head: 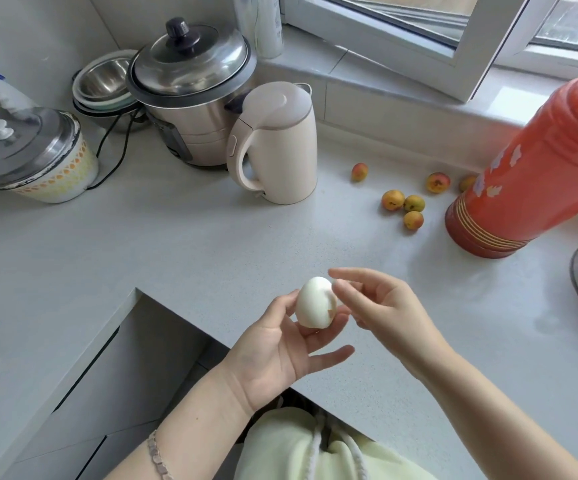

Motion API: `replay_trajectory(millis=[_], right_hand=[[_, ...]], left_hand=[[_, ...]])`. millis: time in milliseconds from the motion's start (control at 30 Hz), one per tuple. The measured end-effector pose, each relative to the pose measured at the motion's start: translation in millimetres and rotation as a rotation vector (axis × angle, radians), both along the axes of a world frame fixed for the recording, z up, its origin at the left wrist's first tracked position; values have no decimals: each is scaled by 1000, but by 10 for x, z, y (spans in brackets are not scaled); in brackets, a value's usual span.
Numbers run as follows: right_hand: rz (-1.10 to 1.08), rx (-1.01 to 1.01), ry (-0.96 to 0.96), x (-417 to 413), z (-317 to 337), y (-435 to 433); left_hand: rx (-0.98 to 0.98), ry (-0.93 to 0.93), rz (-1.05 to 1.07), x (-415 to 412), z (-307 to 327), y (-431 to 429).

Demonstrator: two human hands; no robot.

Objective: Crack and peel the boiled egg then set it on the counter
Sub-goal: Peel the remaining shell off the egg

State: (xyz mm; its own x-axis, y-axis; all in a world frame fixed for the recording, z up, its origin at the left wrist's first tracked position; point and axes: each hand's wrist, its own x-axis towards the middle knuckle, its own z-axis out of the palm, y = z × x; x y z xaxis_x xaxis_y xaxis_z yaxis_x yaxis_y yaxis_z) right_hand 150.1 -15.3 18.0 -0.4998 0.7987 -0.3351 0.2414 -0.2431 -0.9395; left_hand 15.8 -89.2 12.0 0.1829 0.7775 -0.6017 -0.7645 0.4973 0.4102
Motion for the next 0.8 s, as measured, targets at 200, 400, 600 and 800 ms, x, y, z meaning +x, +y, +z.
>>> replay_trajectory(millis=[200,400,600,800], right_hand=[[-102,8,-60,-49,-38,10],[-125,109,-21,40,35,25],[3,292,38,21,92,-143],[-190,507,42,-2,-50,-214]], left_hand=[[29,-29,-30,27,-31,-23],[-19,-99,50,53,5,-19],[-3,-49,33,94,24,10],[-10,-70,87,207,75,19]])
